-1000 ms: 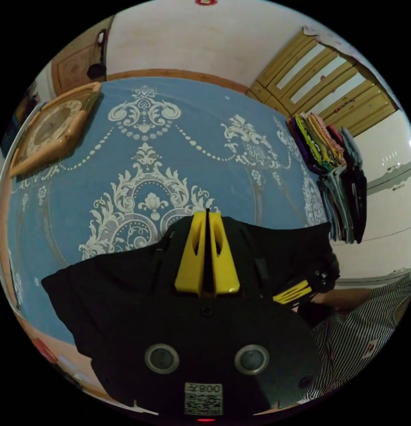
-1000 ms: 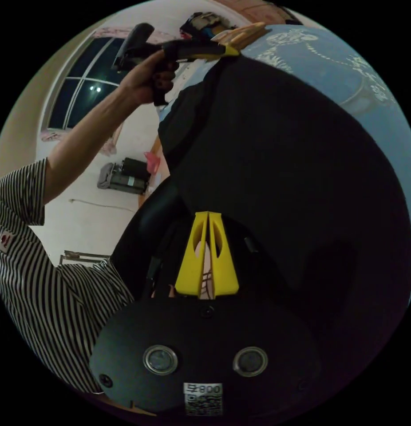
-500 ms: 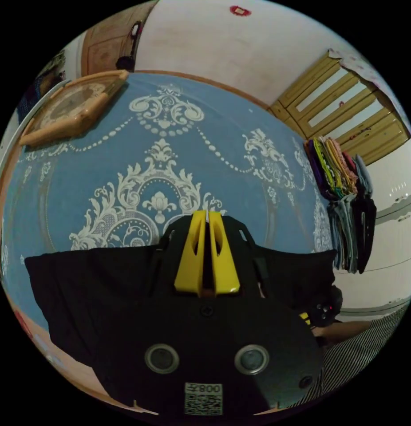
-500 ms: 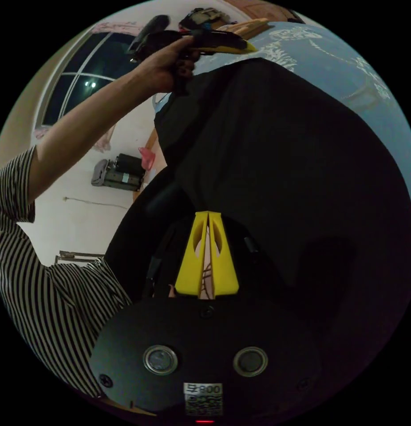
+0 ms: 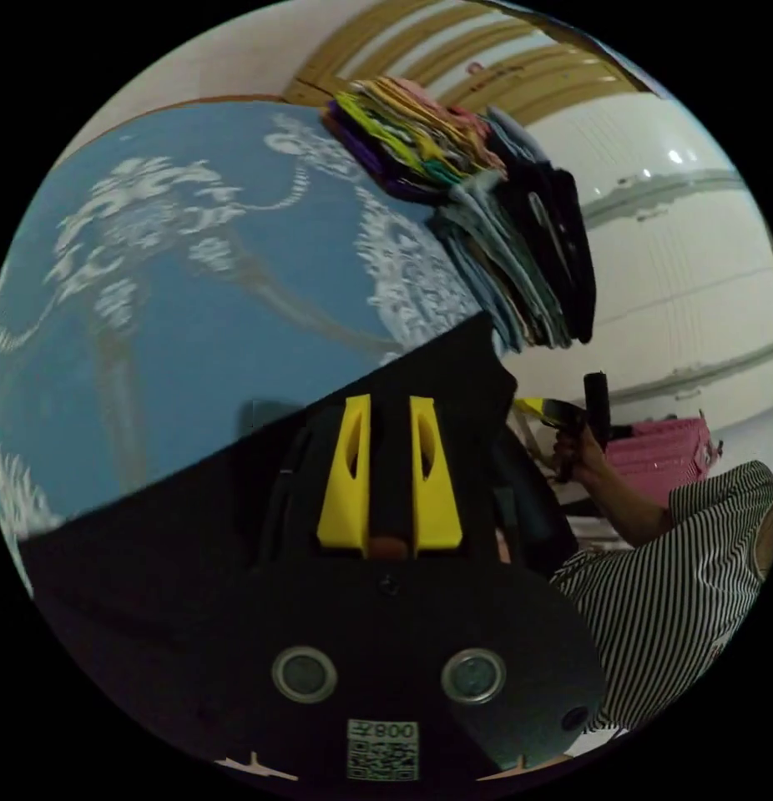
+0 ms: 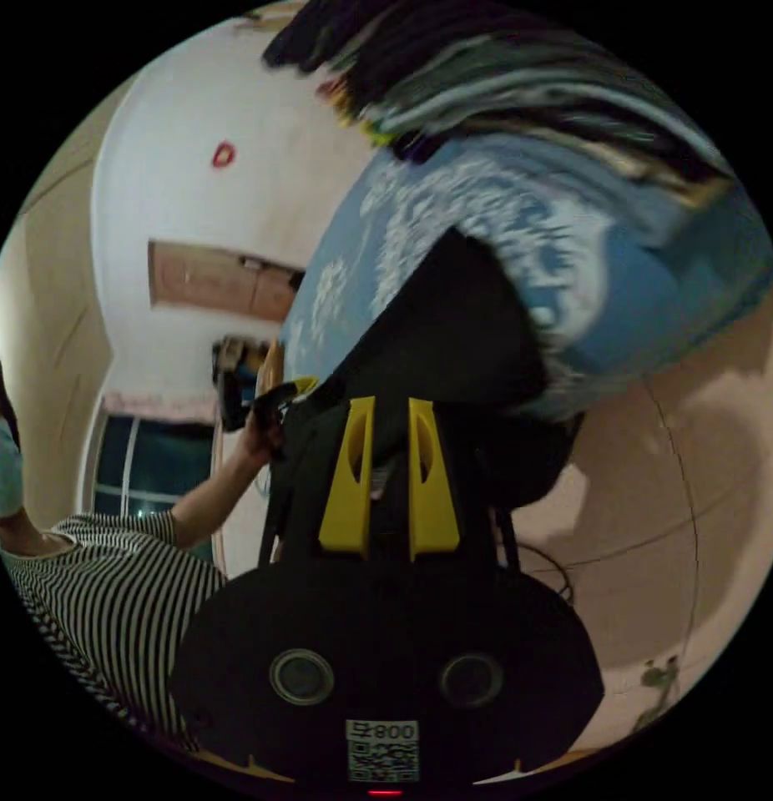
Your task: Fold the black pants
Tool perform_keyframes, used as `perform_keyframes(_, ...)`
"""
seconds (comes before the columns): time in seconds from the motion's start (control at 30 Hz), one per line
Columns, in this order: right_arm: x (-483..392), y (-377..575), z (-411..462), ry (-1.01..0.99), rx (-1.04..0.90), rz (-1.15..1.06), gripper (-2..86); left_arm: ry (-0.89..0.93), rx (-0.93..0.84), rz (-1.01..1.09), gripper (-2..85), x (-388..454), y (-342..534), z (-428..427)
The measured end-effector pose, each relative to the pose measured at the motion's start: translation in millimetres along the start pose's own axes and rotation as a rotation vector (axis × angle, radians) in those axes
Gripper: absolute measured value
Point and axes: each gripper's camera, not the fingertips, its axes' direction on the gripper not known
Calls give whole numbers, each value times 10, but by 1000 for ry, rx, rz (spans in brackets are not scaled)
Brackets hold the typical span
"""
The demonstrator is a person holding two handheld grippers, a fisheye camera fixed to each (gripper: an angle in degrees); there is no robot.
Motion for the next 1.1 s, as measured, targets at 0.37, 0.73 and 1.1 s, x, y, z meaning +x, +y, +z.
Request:
perform_keyframes(0.37, 927, 118, -585, -149, 140, 255, 115, -162, -334, 319, 114, 1298, -1423, 1483)
perform_keyframes(0.73, 1193, 106, -726, -278, 101, 297, 99, -263, -440, 360, 81, 1668, -1713, 2109)
perform_keyframes(1.1, 735, 253, -915, -312, 118, 213, 70, -178, -453, 352, 27, 1790, -1619, 1982)
